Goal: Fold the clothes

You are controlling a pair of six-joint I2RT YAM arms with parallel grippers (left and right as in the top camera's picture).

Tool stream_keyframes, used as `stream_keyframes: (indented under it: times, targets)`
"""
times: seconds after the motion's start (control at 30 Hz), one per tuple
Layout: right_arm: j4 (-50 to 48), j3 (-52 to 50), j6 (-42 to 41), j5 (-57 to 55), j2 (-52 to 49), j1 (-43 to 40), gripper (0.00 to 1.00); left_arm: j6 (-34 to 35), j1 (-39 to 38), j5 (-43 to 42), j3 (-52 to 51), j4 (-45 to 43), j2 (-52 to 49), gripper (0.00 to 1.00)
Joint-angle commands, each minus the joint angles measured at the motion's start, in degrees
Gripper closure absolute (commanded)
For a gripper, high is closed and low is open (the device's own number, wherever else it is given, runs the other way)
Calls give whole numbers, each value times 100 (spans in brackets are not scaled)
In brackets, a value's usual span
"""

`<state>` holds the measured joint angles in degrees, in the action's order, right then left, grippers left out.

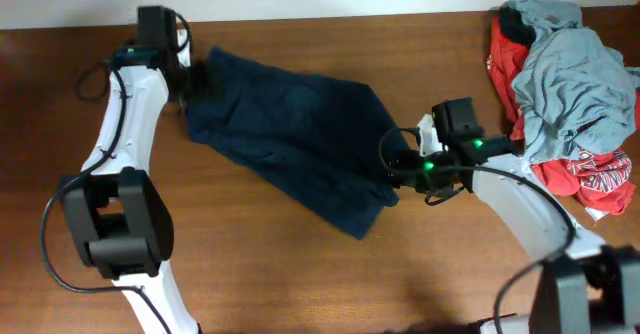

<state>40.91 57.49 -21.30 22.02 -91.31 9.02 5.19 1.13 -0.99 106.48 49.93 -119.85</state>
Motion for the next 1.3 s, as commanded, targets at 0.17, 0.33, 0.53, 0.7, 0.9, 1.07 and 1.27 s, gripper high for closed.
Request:
stream_keyframes:
  times: [0.17,0.33,0.53,0.7,0.9,1.07,1.27]
  targets:
    - [-376,-199,-579,798,-699,-9,20,-662,-190,103,151,-61,162,1]
    - [-597,-201,-798,791,-977,-9,20,-678,-199,101,151,-107,162,1]
    - [-979,-201,-1078,999,-1537,-7,20,-680,-199,101,151,-87,162,1]
    - [-1539,-201,-1078,1558,-1871,-2,21,-680,-205,103,151,-61,162,1]
    - [-1722,-199,-1134,1523,-1882,-76,63,-678,-254,98,146,-55,162,5]
    - [-1617,-199,-907,1644,-1759,-476,85,-678,-345,98,146,-37,157,10]
    - [-1019,-188,57,1961,-1239,-1241,96,-675,-597,79,136,-28,157,22]
